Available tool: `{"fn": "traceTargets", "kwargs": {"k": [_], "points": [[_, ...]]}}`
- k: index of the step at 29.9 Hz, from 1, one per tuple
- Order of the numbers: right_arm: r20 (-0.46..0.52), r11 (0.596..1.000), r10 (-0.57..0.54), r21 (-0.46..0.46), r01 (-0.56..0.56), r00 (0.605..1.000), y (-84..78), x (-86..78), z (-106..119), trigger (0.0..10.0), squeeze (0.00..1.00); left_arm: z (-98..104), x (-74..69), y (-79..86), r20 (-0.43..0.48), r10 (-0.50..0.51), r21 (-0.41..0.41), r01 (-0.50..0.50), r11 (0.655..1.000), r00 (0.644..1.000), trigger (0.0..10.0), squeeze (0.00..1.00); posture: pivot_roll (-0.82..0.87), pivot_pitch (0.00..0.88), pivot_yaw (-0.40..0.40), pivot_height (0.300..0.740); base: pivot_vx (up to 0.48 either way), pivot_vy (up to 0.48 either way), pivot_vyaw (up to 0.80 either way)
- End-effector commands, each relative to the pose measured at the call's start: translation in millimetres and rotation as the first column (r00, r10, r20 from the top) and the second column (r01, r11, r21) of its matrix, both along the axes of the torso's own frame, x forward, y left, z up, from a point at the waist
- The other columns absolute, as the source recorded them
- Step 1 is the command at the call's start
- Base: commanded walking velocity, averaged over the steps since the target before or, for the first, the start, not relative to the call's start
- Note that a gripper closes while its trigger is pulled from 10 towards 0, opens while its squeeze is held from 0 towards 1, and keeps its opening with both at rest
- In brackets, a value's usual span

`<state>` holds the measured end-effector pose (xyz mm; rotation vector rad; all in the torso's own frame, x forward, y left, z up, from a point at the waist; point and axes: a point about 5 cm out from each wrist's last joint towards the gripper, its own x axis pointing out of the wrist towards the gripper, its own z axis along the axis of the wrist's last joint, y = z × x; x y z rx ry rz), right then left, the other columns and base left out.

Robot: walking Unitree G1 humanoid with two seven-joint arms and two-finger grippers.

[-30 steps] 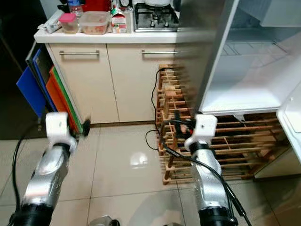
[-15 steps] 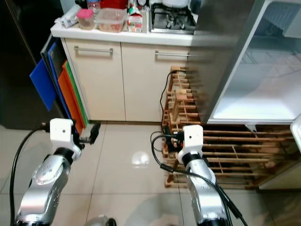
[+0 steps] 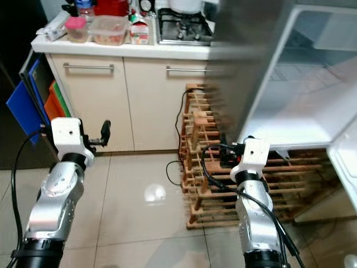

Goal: Restocking fridge

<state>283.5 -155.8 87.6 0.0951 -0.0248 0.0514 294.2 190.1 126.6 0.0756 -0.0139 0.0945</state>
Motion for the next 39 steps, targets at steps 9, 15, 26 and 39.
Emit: {"fn": "traceTargets", "kwargs": {"k": [9,15,26,39], "points": [[0.007,0.999,0.033,-0.012,-0.033,0.999,-1.1,5.5,1,10.0,0.00,7,0.7,-19.4,0.058,-0.038,-0.065,0.042,0.997,0.998,10.0,0.00,0.01,0.000,-0.043,0.740,0.291,0.226,0.26],[-0.001,0.998,0.055,-0.001,-0.055,0.998,3.3,5.9,-2,10.0,0.00,6,-1.0,-23.9,0.065,-0.056,-0.072,0.061,0.996,0.996,10.0,0.00,0.01,0.000,-0.043,0.740,0.000,0.459,0.72],[-0.027,0.998,0.057,0.004,-0.057,0.998,3.2,7.3,-6,10.0,0.00,5,7.6,-28.8,0.044,-0.059,-0.031,0.060,0.998,0.997,10.0,0.00,-0.01,0.000,-0.035,0.740,0.000,0.000,0.13],[0.029,1.000,0.029,0.007,-0.029,0.999,8.1,11.6,3,10.0,0.00,6,13.4,-19.9,0.016,-0.070,0.031,0.070,0.997,0.997,10.0,0.00,-0.02,0.000,0.042,0.740,0.000,0.000,0.41]]}}
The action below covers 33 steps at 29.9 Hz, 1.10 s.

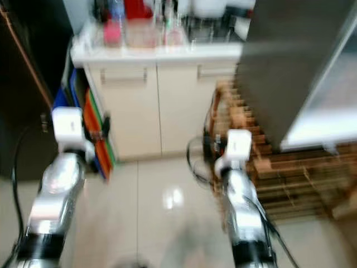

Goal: Restocking fridge

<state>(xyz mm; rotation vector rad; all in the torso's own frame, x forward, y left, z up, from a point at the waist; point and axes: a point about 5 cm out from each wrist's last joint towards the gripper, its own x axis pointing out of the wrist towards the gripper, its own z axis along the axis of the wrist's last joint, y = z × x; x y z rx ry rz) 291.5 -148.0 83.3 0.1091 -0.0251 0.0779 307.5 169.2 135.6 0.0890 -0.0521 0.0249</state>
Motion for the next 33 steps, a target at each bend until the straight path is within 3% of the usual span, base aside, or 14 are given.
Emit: {"fn": "traceTargets", "kwargs": {"k": [1,9,11,18,21,23,33], "points": [[0.027,1.000,0.007,-0.007,-0.007,1.000,1.2,4.0,7,10.0,0.00,-3,1.0,0.6,-0.020,0.004,0.015,-0.004,1.000,1.000,10.0,0.00,-0.01,0.000,0.040,0.740,0.000,0.000,0.62],[0.016,1.000,0.008,-0.018,-0.008,1.000,1.1,9.0,6,10.0,0.00,-10,0.8,-9.1,-0.041,-0.022,0.016,0.022,1.000,0.999,10.0,0.00,-0.01,0.000,0.026,0.740,0.000,0.000,0.49],[0.019,1.000,0.008,-0.017,-0.008,1.000,2.4,10.6,7,10.0,0.00,-9,0.9,-13.5,-0.024,-0.059,-0.029,0.058,0.998,0.998,10.0,0.00,-0.01,0.000,0.028,0.740,0.137,0.000,0.00],[0.036,1.000,0.020,-0.022,-0.020,0.999,4.2,12.3,10,10.0,0.00,-8,8.4,-10.5,-0.037,-0.019,-0.053,0.017,0.998,0.999,10.0,0.00,0.01,0.000,0.008,0.740,0.480,0.000,0.00],[0.121,0.994,0.051,-0.099,-0.039,0.991,5.6,10.4,20,10.0,0.00,-2,13.5,-4.2,0.005,0.011,-0.037,-0.011,0.999,1.000,10.0,0.00,0.01,0.000,-0.002,0.740,0.471,0.000,0.00],[0.160,0.995,0.024,-0.102,-0.008,0.987,2.7,10.8,27,10.0,0.00,3,14.2,-1.7,0.041,0.014,-0.011,-0.014,1.000,0.999,10.0,0.00,0.01,0.000,-0.004,0.740,0.463,0.000,0.00],[0.155,0.996,0.006,-0.094,0.009,0.988,2.8,14.0,26,10.0,0.00,7,16.3,-5.9,0.071,0.010,-0.005,-0.010,1.000,0.997,10.0,0.00,0.00,0.000,0.003,0.740,0.461,0.000,0.00]]}}
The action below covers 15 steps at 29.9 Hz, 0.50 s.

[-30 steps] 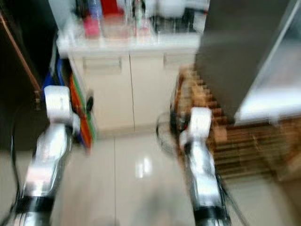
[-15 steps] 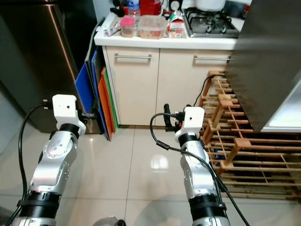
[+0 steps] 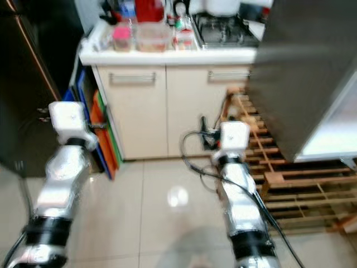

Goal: Restocking fridge

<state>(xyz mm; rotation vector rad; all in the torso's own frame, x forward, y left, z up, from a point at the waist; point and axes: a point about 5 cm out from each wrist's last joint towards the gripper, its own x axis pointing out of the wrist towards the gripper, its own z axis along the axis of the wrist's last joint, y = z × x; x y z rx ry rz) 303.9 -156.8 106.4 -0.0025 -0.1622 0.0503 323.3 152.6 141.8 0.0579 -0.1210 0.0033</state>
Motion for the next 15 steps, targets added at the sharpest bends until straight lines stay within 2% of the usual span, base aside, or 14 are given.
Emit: {"fn": "traceTargets", "kwargs": {"k": [1,15], "points": [[0.008,0.999,0.038,0.011,-0.038,0.999,12.4,1.3,1,10.0,0.00,1,0.7,8.9,0.009,0.028,0.025,-0.029,0.999,1.000,10.0,0.00,0.00,0.000,0.003,0.740,0.461,0.000,0.00],[0.001,0.998,0.065,-0.003,-0.065,0.998,16.8,1.6,0,10.0,0.00,17,5.3,0.1,0.078,-0.002,0.040,-0.001,0.999,0.997,10.0,0.00,-0.01,0.000,-0.001,0.740,0.461,0.000,0.00]]}}
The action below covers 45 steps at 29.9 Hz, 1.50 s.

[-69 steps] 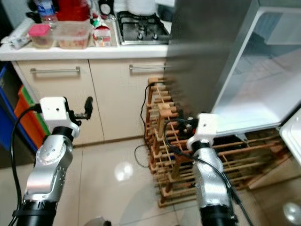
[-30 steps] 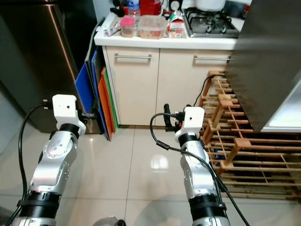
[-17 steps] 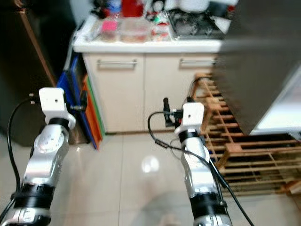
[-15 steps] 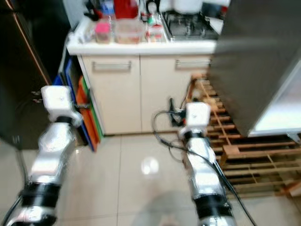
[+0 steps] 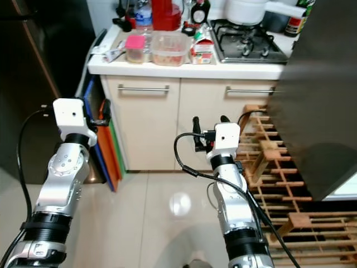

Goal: Restocking fridge

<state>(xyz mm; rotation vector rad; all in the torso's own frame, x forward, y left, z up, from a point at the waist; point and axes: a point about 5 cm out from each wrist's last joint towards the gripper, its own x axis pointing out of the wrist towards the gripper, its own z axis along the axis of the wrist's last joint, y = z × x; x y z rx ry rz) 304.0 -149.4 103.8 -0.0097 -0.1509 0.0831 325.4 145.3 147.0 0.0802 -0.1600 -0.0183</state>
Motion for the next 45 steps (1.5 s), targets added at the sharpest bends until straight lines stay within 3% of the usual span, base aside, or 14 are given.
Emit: {"fn": "traceTargets", "kwargs": {"k": [1,10,21,26,28,35,38,45], "points": [[0.011,0.999,0.035,0.006,-0.035,0.999,9.9,1.7,2,10.0,0.00,13,3.4,6.7,0.043,0.013,0.016,-0.014,1.000,0.999,10.0,0.00,-0.01,0.000,0.001,0.740,0.465,0.000,0.00],[0.010,0.998,0.060,0.012,-0.060,0.998,16.1,5.6,5,10.0,0.00,19,3.6,-0.6,0.063,-0.031,0.036,0.029,0.999,0.998,10.0,0.00,-0.01,0.000,0.007,0.740,0.477,0.000,0.00],[0.002,0.996,0.090,0.017,-0.090,0.996,24.3,3.0,3,10.0,0.00,25,-0.8,-28.1,0.066,-0.181,0.072,0.176,0.982,0.981,10.0,0.00,-0.02,0.000,0.012,0.740,0.431,-0.094,0.00],[-0.009,0.995,0.103,0.017,-0.103,0.995,26.1,0.8,1,10.0,0.00,29,-2.4,-35.0,0.062,-0.211,0.059,0.208,0.976,0.976,10.0,0.00,-0.02,0.000,0.012,0.740,0.135,-0.133,0.00],[-0.010,0.994,0.105,0.017,-0.105,0.994,26.5,0.3,1,10.0,0.00,33,-2.3,-33.2,0.068,-0.197,0.005,0.197,0.980,0.978,10.0,0.00,-0.02,0.000,0.010,0.740,0.000,0.000,0.00],[-0.018,0.994,0.111,0.015,-0.111,0.994,25.0,-4.5,-1,10.0,0.00,51,-4.2,-28.9,0.057,-0.201,-0.050,0.204,0.978,0.978,10.0,0.00,-0.02,0.000,0.006,0.740,0.000,0.000,0.00],[-0.030,0.993,0.117,0.011,-0.117,0.993,25.0,-8.1,-4,10.0,0.00,47,6.6,-29.9,-0.047,-0.171,-0.041,0.170,0.985,0.984,10.0,0.00,-0.04,0.000,0.005,0.740,0.000,0.000,0.00],[-0.053,0.990,0.139,-0.006,-0.139,0.989,22.9,-20.9,-5,10.0,0.00,49,28.5,-29.5,-0.117,-0.094,-0.001,0.095,0.996,0.989,10.0,0.00,-0.08,0.058,-0.011,0.740,0.000,0.000,0.00]]}}
